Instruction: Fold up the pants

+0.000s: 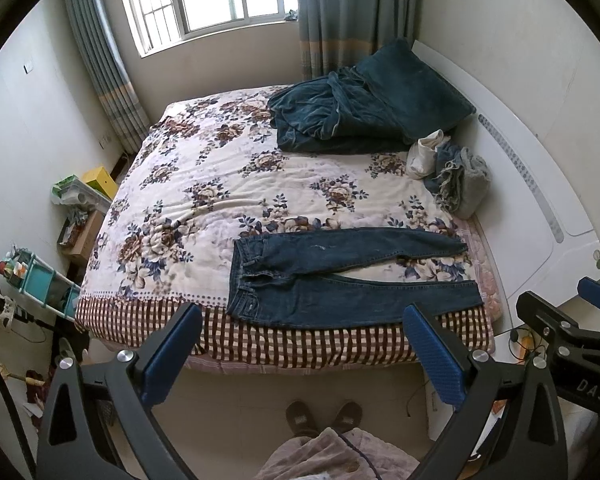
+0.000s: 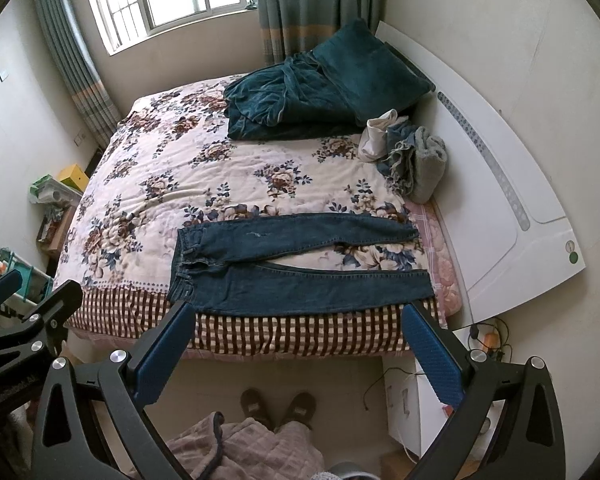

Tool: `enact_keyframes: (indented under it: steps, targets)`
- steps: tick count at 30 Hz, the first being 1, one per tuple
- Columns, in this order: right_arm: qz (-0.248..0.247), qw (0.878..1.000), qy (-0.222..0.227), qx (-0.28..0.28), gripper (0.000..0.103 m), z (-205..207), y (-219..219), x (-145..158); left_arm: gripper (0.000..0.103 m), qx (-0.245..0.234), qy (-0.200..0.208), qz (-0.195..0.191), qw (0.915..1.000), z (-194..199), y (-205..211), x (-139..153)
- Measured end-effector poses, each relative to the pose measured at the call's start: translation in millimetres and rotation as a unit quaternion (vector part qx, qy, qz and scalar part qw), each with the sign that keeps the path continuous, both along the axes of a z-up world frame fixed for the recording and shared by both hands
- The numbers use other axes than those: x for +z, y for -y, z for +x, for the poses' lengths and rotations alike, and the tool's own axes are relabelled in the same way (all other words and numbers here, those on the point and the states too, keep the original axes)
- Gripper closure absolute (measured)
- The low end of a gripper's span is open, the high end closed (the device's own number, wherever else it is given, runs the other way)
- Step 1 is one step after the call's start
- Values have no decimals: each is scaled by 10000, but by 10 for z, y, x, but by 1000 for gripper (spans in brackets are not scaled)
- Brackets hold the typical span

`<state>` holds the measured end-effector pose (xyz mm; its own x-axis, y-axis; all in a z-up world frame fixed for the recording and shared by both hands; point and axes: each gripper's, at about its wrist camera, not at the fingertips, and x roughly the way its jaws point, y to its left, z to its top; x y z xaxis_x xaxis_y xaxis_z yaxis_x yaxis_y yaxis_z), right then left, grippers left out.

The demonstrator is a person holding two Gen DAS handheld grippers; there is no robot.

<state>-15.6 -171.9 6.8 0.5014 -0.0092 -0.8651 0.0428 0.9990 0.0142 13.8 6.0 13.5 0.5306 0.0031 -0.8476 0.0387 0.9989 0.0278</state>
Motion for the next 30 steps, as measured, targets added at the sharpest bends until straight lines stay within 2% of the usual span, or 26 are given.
enact_keyframes:
  steps: [13, 19, 30]
  targets:
    - [53, 10000, 9, 1, 0, -18, -29, 34, 1, -9, 55, 36, 10000, -1, -61, 85]
    - [69, 10000, 55, -7, 0, -16, -190, 148, 1, -13, 66, 40, 10000, -4, -65, 87]
    - [110, 9999, 59, 3, 0, -8, -145, 162, 1, -18, 93, 36, 9999, 44, -94, 162]
